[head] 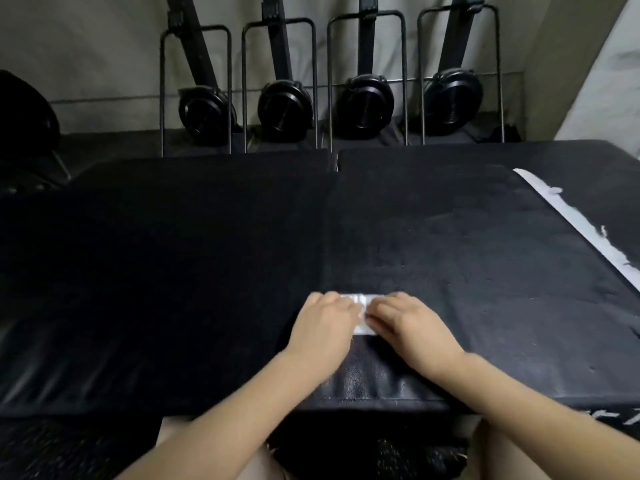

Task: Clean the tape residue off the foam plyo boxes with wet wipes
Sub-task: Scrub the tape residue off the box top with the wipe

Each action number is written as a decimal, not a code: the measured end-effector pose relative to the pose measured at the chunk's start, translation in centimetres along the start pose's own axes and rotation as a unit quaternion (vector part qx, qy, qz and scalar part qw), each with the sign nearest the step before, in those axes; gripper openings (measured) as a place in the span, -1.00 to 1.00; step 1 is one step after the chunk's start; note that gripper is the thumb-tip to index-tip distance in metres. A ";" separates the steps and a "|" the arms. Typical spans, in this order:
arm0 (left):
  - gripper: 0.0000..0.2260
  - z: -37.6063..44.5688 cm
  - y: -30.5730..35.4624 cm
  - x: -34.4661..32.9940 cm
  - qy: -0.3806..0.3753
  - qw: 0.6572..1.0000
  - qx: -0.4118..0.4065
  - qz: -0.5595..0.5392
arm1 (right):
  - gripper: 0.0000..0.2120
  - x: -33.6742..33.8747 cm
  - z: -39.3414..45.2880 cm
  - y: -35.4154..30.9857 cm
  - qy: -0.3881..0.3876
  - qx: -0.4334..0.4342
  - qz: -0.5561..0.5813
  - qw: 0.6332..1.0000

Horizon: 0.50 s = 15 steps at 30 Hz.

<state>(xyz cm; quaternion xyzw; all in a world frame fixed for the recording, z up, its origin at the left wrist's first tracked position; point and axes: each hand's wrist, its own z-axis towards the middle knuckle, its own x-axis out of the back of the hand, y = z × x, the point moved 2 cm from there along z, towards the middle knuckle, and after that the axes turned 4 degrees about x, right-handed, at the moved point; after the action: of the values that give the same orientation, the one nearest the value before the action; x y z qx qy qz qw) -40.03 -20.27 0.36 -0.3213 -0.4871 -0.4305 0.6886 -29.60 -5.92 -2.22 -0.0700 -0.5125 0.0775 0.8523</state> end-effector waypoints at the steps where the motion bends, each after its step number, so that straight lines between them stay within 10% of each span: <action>1: -0.84 1.2 -0.6 0.2 -0.013 1.000 0.009 0.025 | -0.74 -0.4 1.1 0.7 0.000 -0.012 0.004 1.000; 15: -0.82 -10.7 4.1 2.2 0.030 0.998 -0.049 -0.020 | -0.87 1.5 -7.3 -6.0 0.019 0.052 0.060 0.997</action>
<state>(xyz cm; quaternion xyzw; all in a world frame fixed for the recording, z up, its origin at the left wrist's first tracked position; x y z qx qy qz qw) -31.78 -28.44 -1.03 -0.3315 -0.4507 -0.4766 0.6781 -22.09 -11.78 -3.15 -0.0571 -0.4864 0.1537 0.8582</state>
